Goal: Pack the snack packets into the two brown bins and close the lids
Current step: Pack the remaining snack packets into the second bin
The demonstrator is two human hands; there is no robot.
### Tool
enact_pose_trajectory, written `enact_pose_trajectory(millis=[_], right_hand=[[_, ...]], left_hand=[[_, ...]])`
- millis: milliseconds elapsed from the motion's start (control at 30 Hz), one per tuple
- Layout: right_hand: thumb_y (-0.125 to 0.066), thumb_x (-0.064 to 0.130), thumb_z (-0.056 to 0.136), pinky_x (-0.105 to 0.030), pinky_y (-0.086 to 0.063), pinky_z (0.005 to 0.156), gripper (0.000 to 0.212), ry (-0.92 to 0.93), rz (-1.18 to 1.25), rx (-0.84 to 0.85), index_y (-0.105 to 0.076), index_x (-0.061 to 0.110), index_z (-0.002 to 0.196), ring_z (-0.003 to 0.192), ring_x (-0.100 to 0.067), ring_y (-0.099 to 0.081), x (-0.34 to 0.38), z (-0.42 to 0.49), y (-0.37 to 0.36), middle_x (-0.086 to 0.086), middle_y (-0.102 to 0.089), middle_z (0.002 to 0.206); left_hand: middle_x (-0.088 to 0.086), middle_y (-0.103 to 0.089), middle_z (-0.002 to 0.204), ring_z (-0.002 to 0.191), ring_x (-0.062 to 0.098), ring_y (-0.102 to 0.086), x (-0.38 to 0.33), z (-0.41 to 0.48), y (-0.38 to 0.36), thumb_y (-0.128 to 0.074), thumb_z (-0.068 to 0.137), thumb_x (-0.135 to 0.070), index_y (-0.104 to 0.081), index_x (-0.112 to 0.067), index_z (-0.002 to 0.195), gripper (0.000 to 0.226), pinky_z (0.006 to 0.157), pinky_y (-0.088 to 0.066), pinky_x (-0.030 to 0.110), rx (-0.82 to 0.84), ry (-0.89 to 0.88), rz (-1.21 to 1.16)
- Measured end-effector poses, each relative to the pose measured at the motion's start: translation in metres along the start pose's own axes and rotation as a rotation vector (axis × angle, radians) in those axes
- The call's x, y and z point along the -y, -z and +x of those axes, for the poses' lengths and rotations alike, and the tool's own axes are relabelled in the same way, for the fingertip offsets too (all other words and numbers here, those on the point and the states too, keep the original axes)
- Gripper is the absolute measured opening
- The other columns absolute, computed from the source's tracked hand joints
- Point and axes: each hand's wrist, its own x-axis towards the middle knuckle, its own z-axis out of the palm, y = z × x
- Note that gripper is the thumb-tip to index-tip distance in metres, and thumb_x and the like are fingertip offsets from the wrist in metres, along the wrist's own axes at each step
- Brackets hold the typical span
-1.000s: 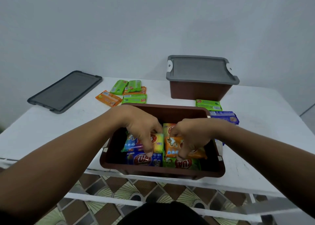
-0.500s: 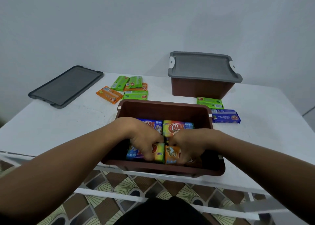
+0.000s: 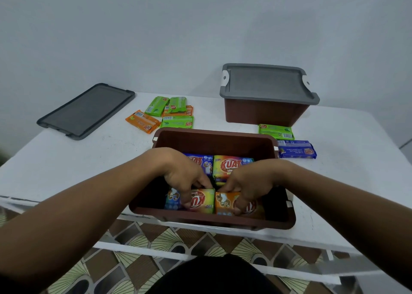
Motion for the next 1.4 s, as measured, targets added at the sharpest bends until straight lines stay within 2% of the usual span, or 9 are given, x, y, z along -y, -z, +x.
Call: enact_pose_trajectory(millis=[233,367,500,733,1033,1133,1233,1300,1400], right_hand=[[-0.064,0.041,0.094,-0.042,-0.052,0.095,0.047,-0.005,-0.064,0.005,-0.055,0.024,0.137,0.105,-0.018,-0.062,-0.002,0.004,-0.005,0.001,-0.067,0.119],[-0.064,0.039,0.094,-0.038,-0.051,0.093,0.046,-0.012,-0.05,0.003,-0.055,0.023,0.137,0.105,-0.019,-0.061,-0.002,0.004,-0.005,0.0,-0.066,0.12],[-0.065,0.037,0.094,-0.031,-0.048,0.087,0.046,-0.015,-0.005,0.008,-0.056,0.023,0.137,0.104,-0.015,-0.06,-0.001,0.003,-0.003,0.001,-0.066,0.121],[-0.066,0.037,0.093,-0.028,-0.047,0.082,0.045,-0.002,0.011,0.006,-0.059,0.022,0.134,0.098,-0.012,-0.06,-0.001,0.004,-0.002,0.001,-0.067,0.118],[-0.065,0.04,0.093,-0.03,-0.05,0.089,0.047,0.003,0.015,0.01,-0.056,0.024,0.137,0.106,-0.014,-0.062,-0.001,0.001,-0.003,0.002,-0.066,0.124],[-0.065,0.046,0.092,-0.034,-0.05,0.098,0.059,0.042,-0.002,-0.033,-0.048,0.027,0.145,0.114,-0.013,-0.061,-0.002,-0.001,-0.004,0.005,-0.063,0.132],[-0.068,0.046,0.09,-0.03,-0.05,0.101,0.068,0.049,0.113,-0.151,-0.042,0.027,0.15,0.118,-0.009,-0.061,-0.003,-0.006,-0.001,0.006,-0.062,0.137],[-0.071,0.037,0.09,-0.027,-0.054,0.094,0.052,0.08,0.2,-0.312,-0.056,0.026,0.139,0.105,-0.003,-0.066,-0.004,-0.013,0.005,0.007,-0.071,0.121],[-0.073,0.02,0.089,-0.029,-0.06,0.082,0.018,0.133,0.417,-0.625,-0.074,0.02,0.107,0.085,-0.005,-0.072,-0.009,-0.026,0.015,0.005,-0.077,0.092]], left_hand=[[-0.006,-0.066,0.133,0.116,0.011,-0.062,-0.005,0.004,0.001,-0.07,0.093,-0.014,-0.049,-0.025,0.145,0.058,0.088,-0.046,0.024,0.052,0.015,0.118],[-0.003,-0.063,0.139,0.12,0.011,-0.06,-0.004,0.006,0.003,-0.068,0.093,-0.006,-0.043,-0.022,0.151,0.065,0.086,-0.045,0.02,0.08,0.02,0.105],[-0.003,-0.063,0.139,0.126,0.014,-0.058,-0.001,0.008,0.003,-0.069,0.092,-0.005,-0.044,-0.022,0.151,0.066,0.1,-0.045,0.031,0.086,0.02,0.115],[0.0,-0.063,0.139,0.12,0.012,-0.06,0.0,0.007,0.004,-0.069,0.091,-0.002,-0.045,-0.021,0.15,0.066,0.098,-0.046,0.029,0.112,0.022,0.097],[-0.004,-0.062,0.141,0.126,0.013,-0.058,0.004,0.005,0.003,-0.072,0.09,-0.006,-0.045,-0.023,0.151,0.068,0.098,-0.045,0.027,0.069,-0.003,0.037],[-0.005,-0.059,0.144,0.12,0.006,-0.059,0.009,-0.004,0.006,-0.071,0.094,-0.014,-0.047,-0.021,0.151,0.062,0.091,-0.05,0.019,-0.074,-0.027,-0.066],[0.0,-0.074,0.117,0.102,0.016,-0.071,0.014,-0.012,0.01,-0.073,0.093,-0.015,-0.067,-0.018,0.127,0.035,0.088,-0.059,0.035,-0.328,-0.126,-0.163],[0.005,-0.077,0.098,0.088,0.025,-0.073,0.014,-0.017,0.01,-0.074,0.091,-0.011,-0.073,-0.014,0.108,0.017,0.083,-0.058,0.043,-0.503,-0.233,-0.273],[0.01,-0.075,0.083,0.07,0.018,-0.067,0.005,-0.022,0.014,-0.075,0.091,-0.01,-0.075,-0.012,0.096,0.006,0.07,-0.053,0.035,-0.722,-0.317,-0.431]])
